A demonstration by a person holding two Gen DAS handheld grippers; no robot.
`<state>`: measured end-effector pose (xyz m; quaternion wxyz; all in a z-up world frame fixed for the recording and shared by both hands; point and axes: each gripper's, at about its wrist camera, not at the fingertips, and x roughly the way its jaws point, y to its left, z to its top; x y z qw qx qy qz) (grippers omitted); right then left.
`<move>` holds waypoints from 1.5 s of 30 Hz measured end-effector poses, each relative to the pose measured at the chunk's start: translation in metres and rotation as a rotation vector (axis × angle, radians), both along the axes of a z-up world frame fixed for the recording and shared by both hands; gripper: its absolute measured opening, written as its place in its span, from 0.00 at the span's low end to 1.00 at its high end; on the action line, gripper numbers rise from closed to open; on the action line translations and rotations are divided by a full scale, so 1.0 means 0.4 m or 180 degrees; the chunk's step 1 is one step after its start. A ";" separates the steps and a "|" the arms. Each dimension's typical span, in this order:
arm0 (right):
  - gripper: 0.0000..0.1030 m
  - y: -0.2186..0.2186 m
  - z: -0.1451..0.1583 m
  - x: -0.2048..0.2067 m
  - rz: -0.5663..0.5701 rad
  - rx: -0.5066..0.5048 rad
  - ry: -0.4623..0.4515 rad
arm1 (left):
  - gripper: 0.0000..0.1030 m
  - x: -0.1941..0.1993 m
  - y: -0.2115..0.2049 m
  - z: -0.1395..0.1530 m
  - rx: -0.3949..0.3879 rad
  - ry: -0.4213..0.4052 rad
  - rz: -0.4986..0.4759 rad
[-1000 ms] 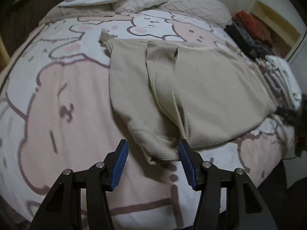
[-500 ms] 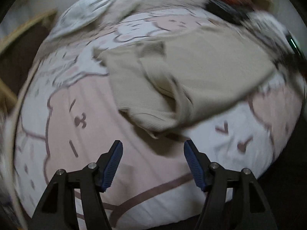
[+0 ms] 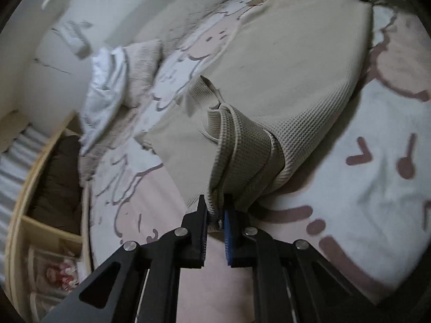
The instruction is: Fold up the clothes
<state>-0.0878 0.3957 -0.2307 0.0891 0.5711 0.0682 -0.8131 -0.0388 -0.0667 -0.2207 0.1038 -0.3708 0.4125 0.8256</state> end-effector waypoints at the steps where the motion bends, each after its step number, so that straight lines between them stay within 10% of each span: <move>1: 0.08 0.000 0.000 -0.002 -0.0005 -0.0010 -0.0008 | 0.09 -0.012 -0.021 0.005 0.0036 -0.0106 0.0075; 14: 0.08 0.001 -0.007 -0.027 -0.0039 -0.0092 -0.0075 | 0.13 -0.166 -0.298 0.066 0.0500 -0.1482 0.1056; 16: 0.08 0.000 -0.008 -0.027 -0.0055 -0.0101 -0.0068 | 0.14 -0.194 -0.271 0.120 0.0833 -0.1368 0.1043; 20: 0.08 -0.001 -0.008 -0.027 -0.0067 -0.0091 -0.0059 | 0.48 -0.250 -0.116 0.225 0.1654 -0.1240 0.0733; 27: 0.08 -0.008 -0.012 -0.038 -0.0133 -0.0116 -0.0017 | 0.48 -0.377 0.162 0.168 0.2717 -0.1858 0.0411; 31: 0.08 -0.009 -0.014 -0.037 -0.0147 -0.0133 -0.0002 | 0.48 -0.439 0.206 0.058 0.2408 -0.1789 0.0632; 38: 0.08 -0.002 -0.017 -0.045 -0.0211 -0.0233 0.0003 | 0.44 -0.574 -0.038 0.037 0.1744 -0.1237 0.1439; 45: 0.08 -0.029 0.089 -0.018 -0.0159 0.0052 0.0157 | 0.44 -0.597 -0.196 0.188 0.2307 -0.0764 0.1749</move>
